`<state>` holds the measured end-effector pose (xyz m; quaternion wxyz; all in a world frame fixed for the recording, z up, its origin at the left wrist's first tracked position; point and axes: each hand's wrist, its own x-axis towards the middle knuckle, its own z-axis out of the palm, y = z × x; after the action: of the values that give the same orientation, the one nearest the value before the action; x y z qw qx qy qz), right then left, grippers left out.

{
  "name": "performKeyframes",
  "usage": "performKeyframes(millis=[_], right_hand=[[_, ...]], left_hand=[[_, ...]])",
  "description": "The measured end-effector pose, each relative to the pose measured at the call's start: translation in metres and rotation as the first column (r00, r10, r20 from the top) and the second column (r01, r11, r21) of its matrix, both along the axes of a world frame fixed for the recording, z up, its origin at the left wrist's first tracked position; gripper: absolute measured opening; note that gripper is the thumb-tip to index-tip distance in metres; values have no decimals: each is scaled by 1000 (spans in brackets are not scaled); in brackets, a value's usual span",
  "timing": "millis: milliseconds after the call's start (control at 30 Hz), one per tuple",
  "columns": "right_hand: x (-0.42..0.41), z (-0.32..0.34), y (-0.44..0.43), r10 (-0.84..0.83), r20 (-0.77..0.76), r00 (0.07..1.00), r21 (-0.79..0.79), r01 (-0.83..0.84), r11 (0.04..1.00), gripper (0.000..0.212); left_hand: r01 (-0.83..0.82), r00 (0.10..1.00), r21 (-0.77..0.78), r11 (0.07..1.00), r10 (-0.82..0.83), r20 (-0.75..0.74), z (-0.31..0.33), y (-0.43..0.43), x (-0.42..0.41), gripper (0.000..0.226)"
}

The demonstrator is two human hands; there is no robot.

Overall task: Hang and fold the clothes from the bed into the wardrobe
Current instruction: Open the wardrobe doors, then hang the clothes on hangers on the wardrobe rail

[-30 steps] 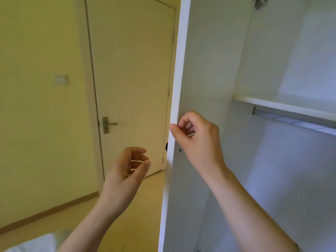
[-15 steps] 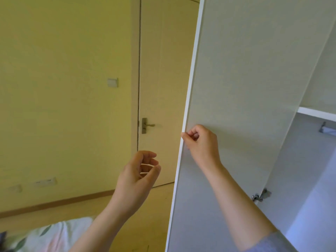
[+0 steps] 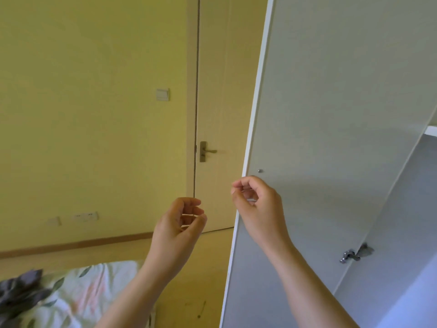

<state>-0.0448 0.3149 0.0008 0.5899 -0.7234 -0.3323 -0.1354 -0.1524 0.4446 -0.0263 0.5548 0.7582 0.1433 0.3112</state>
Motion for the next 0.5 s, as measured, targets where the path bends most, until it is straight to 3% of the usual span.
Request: performKeyframes(millis=[133,500], right_hand=[[4,-14,28,81,-84,993,-9,-82,997,14],[52,-11,193,223,-118,968,60,-218,974,14]], left_hand=[[-64,998,-42,997,64,-7,-10,28,8,19],[-251,967,-70,966,253,31,-2,173,32,26]])
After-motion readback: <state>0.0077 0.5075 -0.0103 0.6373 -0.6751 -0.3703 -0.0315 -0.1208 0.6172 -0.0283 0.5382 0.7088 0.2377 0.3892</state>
